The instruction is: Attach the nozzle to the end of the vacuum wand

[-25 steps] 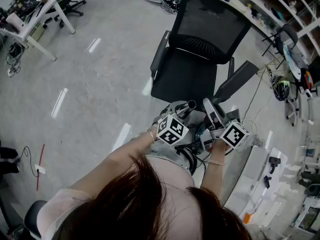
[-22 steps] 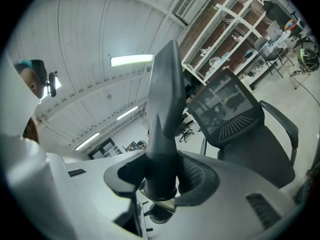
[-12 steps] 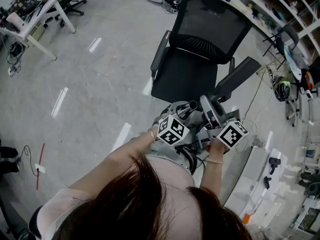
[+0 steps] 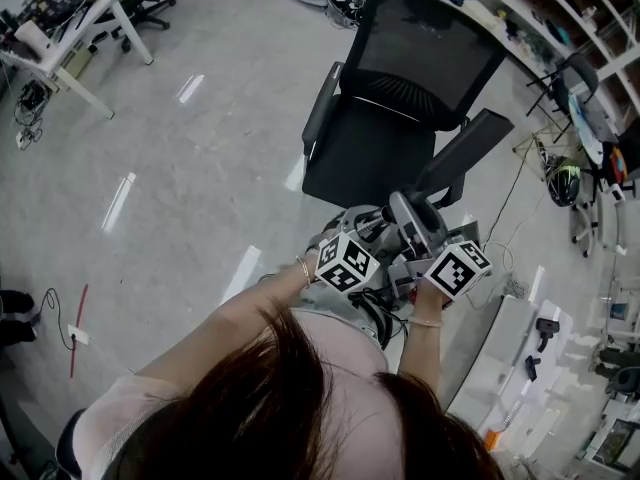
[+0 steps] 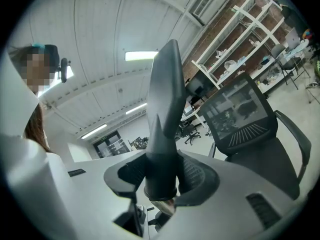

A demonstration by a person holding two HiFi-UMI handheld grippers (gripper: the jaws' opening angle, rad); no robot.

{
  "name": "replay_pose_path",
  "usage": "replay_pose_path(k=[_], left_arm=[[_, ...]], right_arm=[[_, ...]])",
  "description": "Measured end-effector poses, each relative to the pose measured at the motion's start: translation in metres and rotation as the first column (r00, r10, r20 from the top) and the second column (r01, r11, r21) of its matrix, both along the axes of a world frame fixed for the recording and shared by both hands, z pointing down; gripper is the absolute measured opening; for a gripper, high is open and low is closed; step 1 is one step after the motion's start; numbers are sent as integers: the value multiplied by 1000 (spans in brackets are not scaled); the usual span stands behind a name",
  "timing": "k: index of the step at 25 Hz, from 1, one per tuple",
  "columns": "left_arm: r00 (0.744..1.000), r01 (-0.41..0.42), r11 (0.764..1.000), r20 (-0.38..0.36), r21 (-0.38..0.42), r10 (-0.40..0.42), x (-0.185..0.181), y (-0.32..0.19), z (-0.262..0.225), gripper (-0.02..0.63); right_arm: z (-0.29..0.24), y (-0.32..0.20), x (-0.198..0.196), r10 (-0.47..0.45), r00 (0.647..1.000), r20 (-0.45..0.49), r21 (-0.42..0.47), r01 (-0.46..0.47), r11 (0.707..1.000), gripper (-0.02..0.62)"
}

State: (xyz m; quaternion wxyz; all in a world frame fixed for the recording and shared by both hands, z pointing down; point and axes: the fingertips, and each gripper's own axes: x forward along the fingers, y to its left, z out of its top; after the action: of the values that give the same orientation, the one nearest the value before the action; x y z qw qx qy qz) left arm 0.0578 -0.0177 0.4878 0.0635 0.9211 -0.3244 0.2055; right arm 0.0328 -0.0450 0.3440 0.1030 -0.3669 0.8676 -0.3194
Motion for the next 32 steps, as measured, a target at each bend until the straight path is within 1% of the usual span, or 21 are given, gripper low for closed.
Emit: replay_pose_path(k=[4, 11, 17, 21, 27, 30, 32], left_arm=[[1000, -11, 1000, 8, 5, 11, 2, 1, -1, 144], [1000, -27, 1000, 10, 6, 27, 6, 1, -1, 144], [999, -34, 999, 3, 3, 34, 7, 0, 0, 144], [999, -39, 999, 12, 9, 38, 6, 0, 1, 144], [999, -43, 999, 14, 7, 43, 7, -1, 2, 144], [999, -46, 999, 23, 17, 46, 8, 0, 2, 144], [999, -43, 999, 32, 24, 42, 8, -2, 3, 144]], right_arm=[[0, 1, -1, 1, 1000, -23, 5, -1, 1000, 183], [7, 4, -5, 3, 987, -163, 36, 3, 999, 183], [7, 7, -7, 22, 963, -268, 100, 5, 995, 183], [6, 11, -9, 58, 939, -338, 162, -3, 987, 183], [7, 12, -8, 108, 926, -363, 203, -35, 979, 183], [7, 13, -6, 141, 923, -359, 215, -65, 975, 183], [8, 11, -6, 167, 914, -369, 212, -92, 973, 183]])
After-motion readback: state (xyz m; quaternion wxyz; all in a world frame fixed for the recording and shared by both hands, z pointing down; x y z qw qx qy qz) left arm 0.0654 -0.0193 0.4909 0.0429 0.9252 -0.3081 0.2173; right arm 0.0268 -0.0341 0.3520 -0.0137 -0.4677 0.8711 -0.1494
